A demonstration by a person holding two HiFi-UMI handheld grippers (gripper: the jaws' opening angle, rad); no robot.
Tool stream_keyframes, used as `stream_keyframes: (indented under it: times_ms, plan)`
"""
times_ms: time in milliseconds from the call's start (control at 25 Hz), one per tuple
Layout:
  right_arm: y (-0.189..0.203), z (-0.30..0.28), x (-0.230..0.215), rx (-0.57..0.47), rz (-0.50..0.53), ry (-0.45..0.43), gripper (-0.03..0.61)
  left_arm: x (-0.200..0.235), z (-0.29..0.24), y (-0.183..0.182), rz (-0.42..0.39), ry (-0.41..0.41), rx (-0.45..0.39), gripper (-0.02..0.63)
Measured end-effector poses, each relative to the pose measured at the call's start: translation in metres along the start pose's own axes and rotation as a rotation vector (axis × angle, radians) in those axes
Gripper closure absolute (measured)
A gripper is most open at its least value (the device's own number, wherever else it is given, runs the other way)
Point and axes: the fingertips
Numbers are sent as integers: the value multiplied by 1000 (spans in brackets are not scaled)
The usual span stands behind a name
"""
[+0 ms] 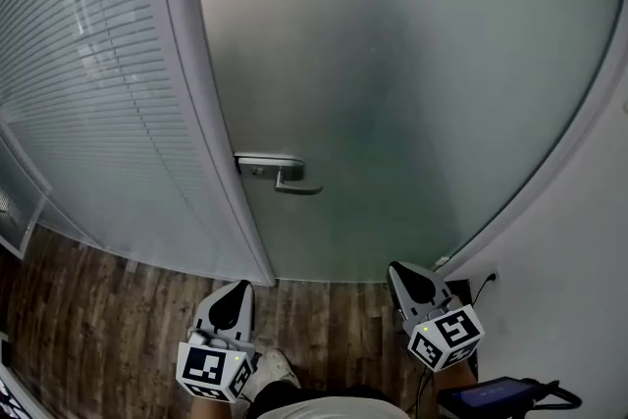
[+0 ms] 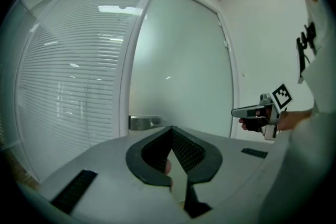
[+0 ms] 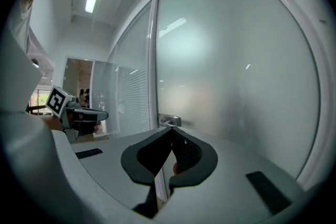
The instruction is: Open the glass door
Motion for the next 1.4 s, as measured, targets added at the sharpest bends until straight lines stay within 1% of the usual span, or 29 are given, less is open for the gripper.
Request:
stream_keyframes:
  times_ms: [40, 120, 200, 240, 360, 520, 640, 800, 960, 1040, 1120, 1240, 1320, 1400]
  plan:
    - [1, -15, 3, -7, 8, 2, 577, 13, -9, 4, -13, 0, 0, 615]
    - [-4, -38, 11, -34, 31, 0, 577, 29, -23, 6, -64, 13, -5, 615]
    - [-15, -56, 18, -58, 59, -5, 577, 34, -33, 2, -104, 56, -15, 615]
    - [-20, -66, 21, -63, 68, -4, 577, 38, -38, 0, -108, 76, -17, 615]
    - [-29, -91, 22, -47, 82, 18, 577, 59, -50, -5, -72, 97, -23, 615]
    - [-22, -122, 14, 3, 79, 35, 577, 93, -68, -4, -15, 86, -27, 615]
    - [-19, -139, 9, 21, 79, 21, 577, 110, -79, -2, -25, 68, -16, 615]
    - [-9, -156, 0, 50, 69, -39, 577, 108, -92, 2, -14, 34, 2, 615]
    - [7, -171, -15, 104, 22, -123, 575, 86, -103, 3, -2, 1, 16, 615]
    - [10, -179, -19, 135, 25, -169, 569, 76, -106, 4, 17, -16, 27, 615]
    - [14, -190, -21, 163, 46, -214, 523, 70, -110, 8, 20, -37, 46, 615]
    - [28, -213, -26, 206, 108, -272, 509, 70, -123, 15, 26, -67, 61, 615]
    - [41, -228, -29, 234, 146, -313, 481, 72, -131, 21, 28, -86, 63, 615]
    - [53, -236, -27, 271, 171, -355, 471, 73, -130, 25, 31, -102, 69, 615]
Point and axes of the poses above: the fingertips, and each gripper's own axes: z backward along the fingers, x to its left, y out of its underside
